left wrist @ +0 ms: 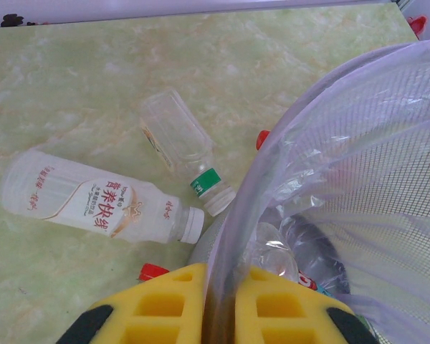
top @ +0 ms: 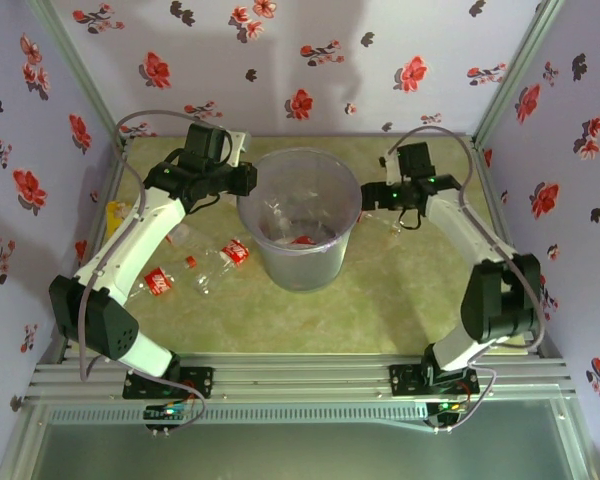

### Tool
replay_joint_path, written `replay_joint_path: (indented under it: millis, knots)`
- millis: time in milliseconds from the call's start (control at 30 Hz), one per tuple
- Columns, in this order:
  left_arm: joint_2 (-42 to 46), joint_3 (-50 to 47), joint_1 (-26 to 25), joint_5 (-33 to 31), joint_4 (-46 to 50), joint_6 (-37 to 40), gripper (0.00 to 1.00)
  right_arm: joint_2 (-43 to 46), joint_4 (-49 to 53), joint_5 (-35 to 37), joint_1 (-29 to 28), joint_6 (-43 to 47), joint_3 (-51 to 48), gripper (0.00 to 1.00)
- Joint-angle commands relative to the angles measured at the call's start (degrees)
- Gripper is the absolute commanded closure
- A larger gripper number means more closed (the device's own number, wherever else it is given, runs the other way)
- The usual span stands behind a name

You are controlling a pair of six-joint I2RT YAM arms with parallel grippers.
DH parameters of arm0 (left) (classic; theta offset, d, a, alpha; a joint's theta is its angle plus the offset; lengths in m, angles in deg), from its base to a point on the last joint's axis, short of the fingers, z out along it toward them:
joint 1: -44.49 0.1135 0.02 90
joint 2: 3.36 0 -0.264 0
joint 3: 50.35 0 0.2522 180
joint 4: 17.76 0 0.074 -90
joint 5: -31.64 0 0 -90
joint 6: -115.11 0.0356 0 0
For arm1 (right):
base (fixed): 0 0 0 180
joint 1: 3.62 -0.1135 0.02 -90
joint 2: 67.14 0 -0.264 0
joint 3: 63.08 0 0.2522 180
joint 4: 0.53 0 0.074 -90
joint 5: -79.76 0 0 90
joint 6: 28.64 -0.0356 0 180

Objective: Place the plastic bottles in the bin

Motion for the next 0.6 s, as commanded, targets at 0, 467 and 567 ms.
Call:
replay_joint_path:
  millis: [0, 467, 567]
  knots:
    - [0.83, -1.00, 0.33, -1.26, -1.56, 0.35, 1.00, -4.36, -1.73, 3.12, -2.94, 4.34, 0.99, 0.08]
    - [0.93, -1.00, 0.29, -1.29, -1.43, 0.77, 1.00, -17.55, -3.43, 9.53, -6.53, 8.30, 8.50, 0.01]
    - [0.69, -0.99, 0.27, -1.31, -1.41, 0.73, 1.00, -19.95, -2.66, 9.68, -6.61, 8.46, 10.00, 0.01]
